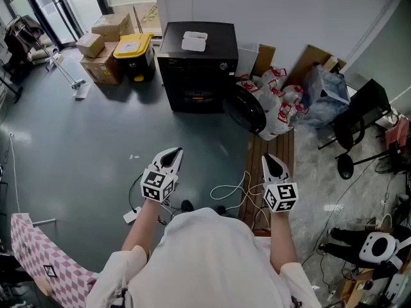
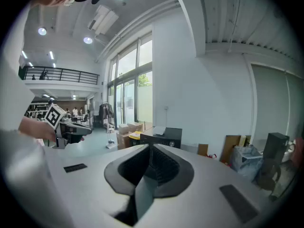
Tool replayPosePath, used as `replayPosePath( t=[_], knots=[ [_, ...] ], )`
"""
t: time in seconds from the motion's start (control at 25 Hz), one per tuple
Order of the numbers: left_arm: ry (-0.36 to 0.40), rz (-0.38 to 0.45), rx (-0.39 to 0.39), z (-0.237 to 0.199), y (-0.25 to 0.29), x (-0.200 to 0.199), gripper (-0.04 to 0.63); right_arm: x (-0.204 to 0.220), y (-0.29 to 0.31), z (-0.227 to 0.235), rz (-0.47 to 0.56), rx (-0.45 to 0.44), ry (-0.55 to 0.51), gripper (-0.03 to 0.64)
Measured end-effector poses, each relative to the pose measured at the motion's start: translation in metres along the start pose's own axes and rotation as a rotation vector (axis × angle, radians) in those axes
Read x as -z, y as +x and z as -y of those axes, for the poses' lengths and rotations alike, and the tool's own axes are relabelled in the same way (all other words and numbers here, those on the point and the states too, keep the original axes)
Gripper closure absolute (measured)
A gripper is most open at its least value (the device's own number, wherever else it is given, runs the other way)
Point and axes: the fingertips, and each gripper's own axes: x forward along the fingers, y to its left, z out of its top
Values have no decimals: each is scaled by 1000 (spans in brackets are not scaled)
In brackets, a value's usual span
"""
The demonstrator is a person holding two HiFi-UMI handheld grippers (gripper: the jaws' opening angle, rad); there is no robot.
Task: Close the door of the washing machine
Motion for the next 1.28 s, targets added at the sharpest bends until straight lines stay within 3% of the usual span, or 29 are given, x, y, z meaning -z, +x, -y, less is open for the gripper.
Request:
replayPosePath(
  t=[0.56,1.28],
  knots=[
    [3,-14,19,-3,-5,7,586,1,1,-12,9,8,11,575],
    [5,-51,94,-36,-11,27,586,24,20,-47,-31,88,61,566]
  ],
)
